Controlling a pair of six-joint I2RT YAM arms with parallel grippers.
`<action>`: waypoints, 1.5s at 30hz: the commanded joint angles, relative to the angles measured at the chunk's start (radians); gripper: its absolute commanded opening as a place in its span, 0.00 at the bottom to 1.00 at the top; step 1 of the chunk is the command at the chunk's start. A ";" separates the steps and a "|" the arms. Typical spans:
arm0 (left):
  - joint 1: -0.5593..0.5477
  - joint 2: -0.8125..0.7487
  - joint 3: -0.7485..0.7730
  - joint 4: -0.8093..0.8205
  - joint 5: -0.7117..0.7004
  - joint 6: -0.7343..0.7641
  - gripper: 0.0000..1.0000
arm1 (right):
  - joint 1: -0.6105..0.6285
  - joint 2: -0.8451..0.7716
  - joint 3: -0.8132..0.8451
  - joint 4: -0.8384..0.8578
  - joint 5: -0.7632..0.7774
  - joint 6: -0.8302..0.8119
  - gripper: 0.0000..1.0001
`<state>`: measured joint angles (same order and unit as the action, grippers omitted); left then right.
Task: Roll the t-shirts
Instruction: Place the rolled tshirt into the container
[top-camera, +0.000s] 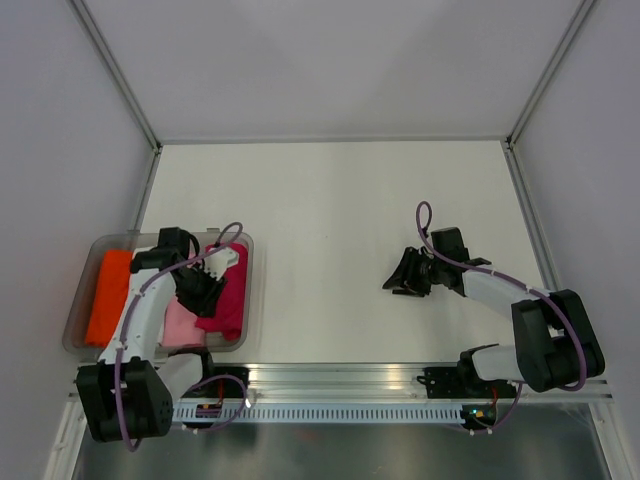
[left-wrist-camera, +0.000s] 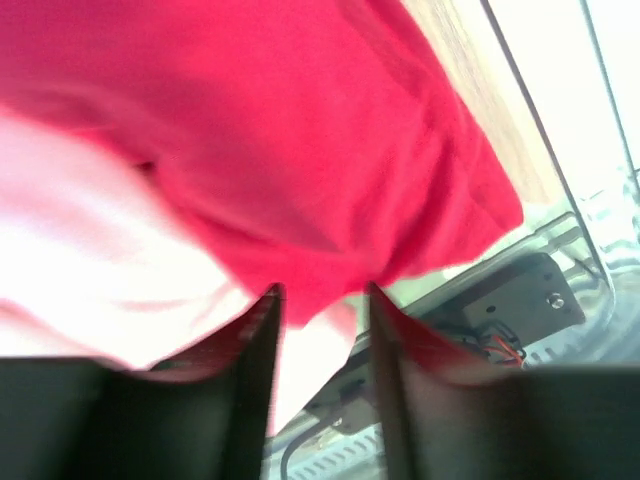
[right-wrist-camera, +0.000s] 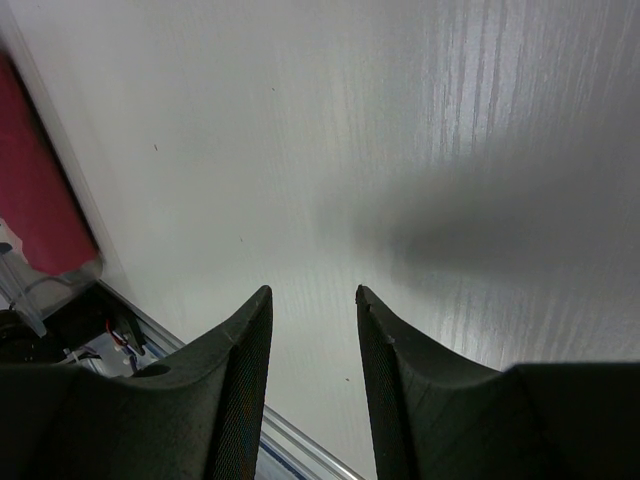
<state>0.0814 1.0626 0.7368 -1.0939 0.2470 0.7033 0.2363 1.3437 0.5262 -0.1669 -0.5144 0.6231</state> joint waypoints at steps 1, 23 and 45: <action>0.040 -0.012 0.125 -0.034 0.069 0.047 0.40 | -0.011 -0.003 0.031 -0.003 0.008 -0.028 0.45; 0.038 0.528 0.377 0.459 -0.095 -0.304 0.32 | -0.032 -0.060 0.006 -0.016 0.016 -0.028 0.45; 0.054 0.204 0.273 0.450 -0.077 -0.197 0.46 | -0.040 -0.081 0.003 -0.033 0.042 -0.036 0.45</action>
<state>0.1272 1.3960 1.0237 -0.6029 0.1593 0.4255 0.1997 1.2671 0.5262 -0.2226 -0.4801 0.6006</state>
